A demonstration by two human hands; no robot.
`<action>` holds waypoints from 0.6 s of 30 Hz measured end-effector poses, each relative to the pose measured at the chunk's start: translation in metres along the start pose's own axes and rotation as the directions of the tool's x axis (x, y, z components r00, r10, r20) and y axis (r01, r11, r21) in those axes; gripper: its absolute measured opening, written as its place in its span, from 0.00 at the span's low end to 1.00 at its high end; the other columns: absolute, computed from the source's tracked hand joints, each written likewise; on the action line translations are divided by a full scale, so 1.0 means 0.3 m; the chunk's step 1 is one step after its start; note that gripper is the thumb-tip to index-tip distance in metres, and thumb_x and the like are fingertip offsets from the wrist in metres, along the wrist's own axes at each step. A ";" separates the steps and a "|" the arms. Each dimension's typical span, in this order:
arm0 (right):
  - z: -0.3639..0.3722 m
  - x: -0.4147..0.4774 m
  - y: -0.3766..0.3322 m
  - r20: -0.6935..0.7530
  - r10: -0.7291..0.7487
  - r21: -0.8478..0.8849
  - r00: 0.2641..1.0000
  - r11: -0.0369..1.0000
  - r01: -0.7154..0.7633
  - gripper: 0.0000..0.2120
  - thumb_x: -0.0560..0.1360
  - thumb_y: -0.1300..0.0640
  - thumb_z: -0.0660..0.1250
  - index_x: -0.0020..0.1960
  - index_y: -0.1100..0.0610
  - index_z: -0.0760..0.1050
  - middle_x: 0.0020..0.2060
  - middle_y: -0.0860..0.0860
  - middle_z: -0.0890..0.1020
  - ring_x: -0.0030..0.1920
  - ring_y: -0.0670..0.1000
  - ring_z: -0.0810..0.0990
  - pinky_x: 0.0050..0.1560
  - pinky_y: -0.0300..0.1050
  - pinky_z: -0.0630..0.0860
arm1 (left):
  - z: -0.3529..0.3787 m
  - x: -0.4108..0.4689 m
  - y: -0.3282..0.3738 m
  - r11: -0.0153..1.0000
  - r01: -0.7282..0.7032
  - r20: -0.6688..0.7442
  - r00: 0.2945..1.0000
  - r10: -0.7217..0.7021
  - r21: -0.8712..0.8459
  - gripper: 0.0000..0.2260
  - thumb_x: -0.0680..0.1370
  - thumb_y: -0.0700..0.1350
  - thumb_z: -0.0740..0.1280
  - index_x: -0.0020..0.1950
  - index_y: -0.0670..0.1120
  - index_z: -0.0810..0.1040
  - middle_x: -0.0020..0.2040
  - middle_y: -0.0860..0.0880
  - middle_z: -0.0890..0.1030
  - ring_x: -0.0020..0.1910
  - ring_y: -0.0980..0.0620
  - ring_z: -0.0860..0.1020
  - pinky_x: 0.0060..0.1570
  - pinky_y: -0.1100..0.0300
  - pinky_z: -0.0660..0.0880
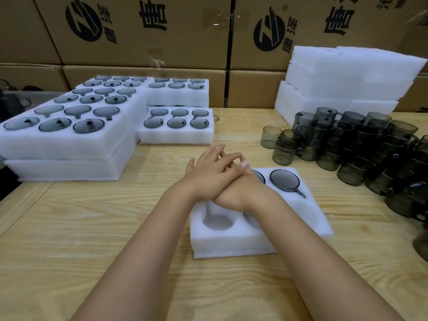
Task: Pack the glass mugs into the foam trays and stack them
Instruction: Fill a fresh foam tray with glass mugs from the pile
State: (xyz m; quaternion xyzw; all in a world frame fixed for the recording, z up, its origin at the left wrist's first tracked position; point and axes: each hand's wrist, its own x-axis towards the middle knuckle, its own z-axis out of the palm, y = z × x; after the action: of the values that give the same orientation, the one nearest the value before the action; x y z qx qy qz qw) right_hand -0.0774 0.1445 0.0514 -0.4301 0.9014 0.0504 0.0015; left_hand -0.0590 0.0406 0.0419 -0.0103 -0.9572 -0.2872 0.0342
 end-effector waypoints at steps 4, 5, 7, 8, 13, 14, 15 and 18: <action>0.013 0.001 -0.004 -0.022 0.034 0.024 0.999 0.999 -0.033 0.30 0.78 0.41 0.47 0.75 0.43 0.36 0.77 0.50 0.41 0.76 0.56 0.41 0.71 0.65 0.42 | -0.006 -0.014 0.009 0.998 0.025 0.000 1.000 -0.025 -0.060 0.30 0.69 0.72 0.48 0.70 0.69 0.63 0.78 0.60 0.49 0.76 0.60 0.41 0.73 0.42 0.41; 0.017 0.001 -0.007 -0.041 0.049 0.060 0.998 0.997 -0.046 0.30 0.78 0.42 0.48 0.75 0.44 0.39 0.77 0.50 0.45 0.76 0.56 0.46 0.72 0.64 0.44 | -0.007 -0.019 0.008 0.996 0.020 -0.025 0.999 -0.023 -0.086 0.30 0.70 0.71 0.50 0.71 0.66 0.64 0.78 0.59 0.51 0.76 0.60 0.42 0.73 0.43 0.43; 0.019 0.001 -0.010 -0.102 0.092 0.209 0.990 0.975 -0.069 0.29 0.76 0.45 0.52 0.75 0.46 0.50 0.73 0.49 0.61 0.72 0.56 0.59 0.71 0.61 0.51 | -0.001 -0.027 0.000 0.975 -0.016 -0.160 0.987 -0.021 -0.221 0.25 0.75 0.64 0.59 0.71 0.57 0.68 0.77 0.53 0.58 0.77 0.55 0.48 0.74 0.49 0.48; 0.019 0.000 -0.011 -0.141 0.115 0.274 0.983 0.959 -0.073 0.28 0.75 0.46 0.54 0.73 0.47 0.55 0.68 0.48 0.67 0.68 0.56 0.65 0.68 0.58 0.56 | 0.000 -0.031 -0.005 0.944 -0.049 -0.256 0.966 -0.039 -0.327 0.20 0.78 0.57 0.62 0.69 0.52 0.71 0.74 0.50 0.64 0.76 0.52 0.53 0.74 0.51 0.51; 0.026 -0.026 -0.007 -0.243 0.192 0.472 0.951 0.880 -0.058 0.39 0.72 0.41 0.62 0.77 0.51 0.48 0.70 0.48 0.66 0.69 0.52 0.65 0.66 0.49 0.56 | 0.026 -0.069 -0.055 0.498 -0.068 -0.234 0.932 -0.277 -0.864 0.14 0.79 0.37 0.64 0.62 0.49 0.73 0.61 0.47 0.74 0.53 0.58 0.77 0.54 0.64 0.74; 0.022 -0.033 -0.004 -0.253 0.209 0.559 0.945 0.828 -0.034 0.39 0.72 0.42 0.64 0.76 0.50 0.48 0.71 0.48 0.65 0.69 0.50 0.63 0.66 0.47 0.56 | 0.036 -0.079 -0.071 0.375 -0.055 -0.178 0.937 -0.302 -0.925 0.16 0.78 0.34 0.64 0.63 0.48 0.73 0.61 0.46 0.74 0.52 0.54 0.78 0.51 0.62 0.75; 0.015 -0.037 0.000 -0.260 0.238 0.663 0.936 0.748 -0.006 0.38 0.72 0.45 0.65 0.76 0.49 0.50 0.71 0.48 0.65 0.70 0.50 0.62 0.66 0.46 0.56 | 0.045 -0.089 -0.086 0.260 -0.052 -0.136 0.940 -0.314 -0.964 0.17 0.76 0.32 0.64 0.63 0.47 0.73 0.61 0.46 0.76 0.51 0.51 0.79 0.49 0.60 0.76; -0.014 -0.044 0.035 -0.279 0.393 0.878 0.876 0.475 0.066 0.29 0.75 0.54 0.67 0.73 0.53 0.61 0.70 0.48 0.67 0.69 0.48 0.65 0.66 0.43 0.62 | 0.057 -0.104 -0.111 0.134 -0.059 -0.099 0.944 -0.314 -0.989 0.19 0.74 0.33 0.67 0.63 0.48 0.75 0.58 0.46 0.80 0.50 0.47 0.82 0.45 0.57 0.79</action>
State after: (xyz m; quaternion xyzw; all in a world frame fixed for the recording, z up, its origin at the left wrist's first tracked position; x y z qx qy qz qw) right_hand -0.0770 0.1609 0.0572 -0.2777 0.8144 -0.5095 0.0068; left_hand -0.0302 0.0223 0.0072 0.0936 -0.5164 -0.8411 0.1309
